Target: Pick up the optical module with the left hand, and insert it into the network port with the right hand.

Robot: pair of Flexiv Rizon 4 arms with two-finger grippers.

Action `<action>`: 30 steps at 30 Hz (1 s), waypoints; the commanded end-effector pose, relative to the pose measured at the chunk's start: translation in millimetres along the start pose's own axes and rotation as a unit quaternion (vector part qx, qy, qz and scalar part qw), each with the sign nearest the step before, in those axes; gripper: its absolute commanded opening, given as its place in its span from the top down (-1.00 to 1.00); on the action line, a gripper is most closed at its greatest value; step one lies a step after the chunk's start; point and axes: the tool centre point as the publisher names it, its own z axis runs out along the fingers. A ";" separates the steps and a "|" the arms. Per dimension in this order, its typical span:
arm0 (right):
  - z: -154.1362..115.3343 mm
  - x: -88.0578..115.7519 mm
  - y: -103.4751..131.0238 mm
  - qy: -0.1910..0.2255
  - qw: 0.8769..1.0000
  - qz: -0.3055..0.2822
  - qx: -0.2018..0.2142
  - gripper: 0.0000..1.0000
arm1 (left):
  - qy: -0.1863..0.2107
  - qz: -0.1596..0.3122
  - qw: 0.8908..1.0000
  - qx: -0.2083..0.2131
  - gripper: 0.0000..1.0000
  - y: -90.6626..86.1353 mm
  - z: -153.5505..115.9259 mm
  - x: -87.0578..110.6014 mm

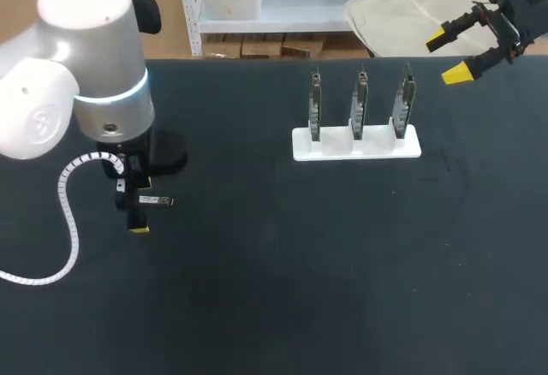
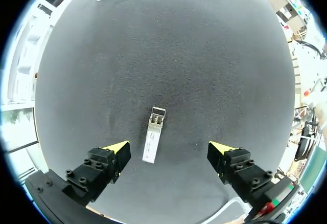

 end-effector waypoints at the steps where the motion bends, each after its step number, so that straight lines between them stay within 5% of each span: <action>1: 0.6 0.1 1.2 0.000 1.000 -0.001 0.002 -1.00 | 0.002 0.003 1.000 0.004 -1.00 2.9 2.4 -2.5; 30: 0.6 0.1 1.2 0.000 1.000 -0.001 0.002 -1.00 | 0.005 -0.004 1.000 0.016 -1.00 1.5 9.0 -0.1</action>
